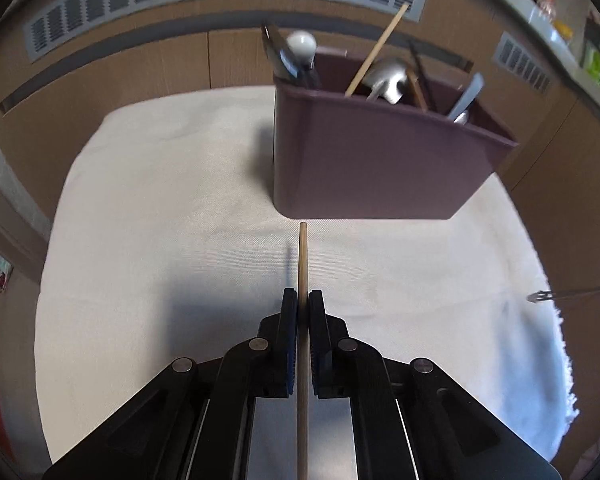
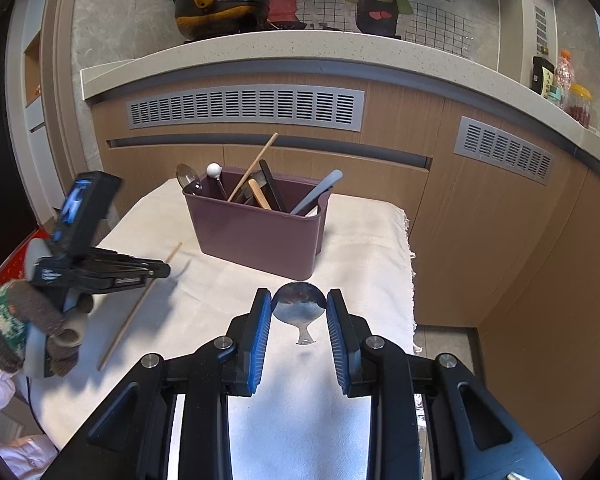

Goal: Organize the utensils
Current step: 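Drop the smiley-face spoon and chopstick into the maroon holder with both tools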

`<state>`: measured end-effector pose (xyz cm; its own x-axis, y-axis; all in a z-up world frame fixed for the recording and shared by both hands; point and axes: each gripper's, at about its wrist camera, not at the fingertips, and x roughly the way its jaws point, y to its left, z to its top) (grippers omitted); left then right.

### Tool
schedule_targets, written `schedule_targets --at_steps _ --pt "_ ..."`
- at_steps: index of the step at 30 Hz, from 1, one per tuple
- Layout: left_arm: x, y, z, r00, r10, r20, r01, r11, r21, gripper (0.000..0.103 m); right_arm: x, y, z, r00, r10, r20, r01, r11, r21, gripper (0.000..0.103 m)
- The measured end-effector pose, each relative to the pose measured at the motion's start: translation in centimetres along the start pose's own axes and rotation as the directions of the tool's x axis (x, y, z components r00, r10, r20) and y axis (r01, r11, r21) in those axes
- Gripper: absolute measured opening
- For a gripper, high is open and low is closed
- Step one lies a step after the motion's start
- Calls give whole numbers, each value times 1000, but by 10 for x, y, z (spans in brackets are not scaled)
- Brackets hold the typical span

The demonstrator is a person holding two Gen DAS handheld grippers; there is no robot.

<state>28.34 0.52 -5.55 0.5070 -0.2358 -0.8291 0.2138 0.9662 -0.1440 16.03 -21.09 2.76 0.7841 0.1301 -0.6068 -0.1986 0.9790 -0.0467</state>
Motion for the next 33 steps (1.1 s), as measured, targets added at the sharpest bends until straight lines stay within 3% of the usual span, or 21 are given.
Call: schedule_targets --at_steps 5,11,16,21,24,27,33 --pt "-48 -5 3 993 -55 101 55 998 -5 5 -8 2 4 1000 17 11 -17 1000 5 26" --pt "-117 -27 25 957 -96 274 93 995 27 5 -21 2 19 998 32 49 -33 999 12 26" --pt "-175 -34 59 884 -103 456 95 995 40 5 -41 -4 59 989 10 145 -13 1000 16 26" --pt "-211 -48 109 814 -124 568 86 992 93 5 -57 -16 121 968 28 250 -35 999 21 26" --pt "-220 -50 138 782 -123 611 76 992 103 5 -46 -20 151 964 41 263 -50 998 26 26" --pt "-213 -46 161 776 -119 620 73 992 99 5 -19 -24 168 973 60 224 -73 996 49 26" --pt "-158 -34 178 827 -116 549 81 993 88 5 50 -22 165 990 113 83 -121 988 91 26"
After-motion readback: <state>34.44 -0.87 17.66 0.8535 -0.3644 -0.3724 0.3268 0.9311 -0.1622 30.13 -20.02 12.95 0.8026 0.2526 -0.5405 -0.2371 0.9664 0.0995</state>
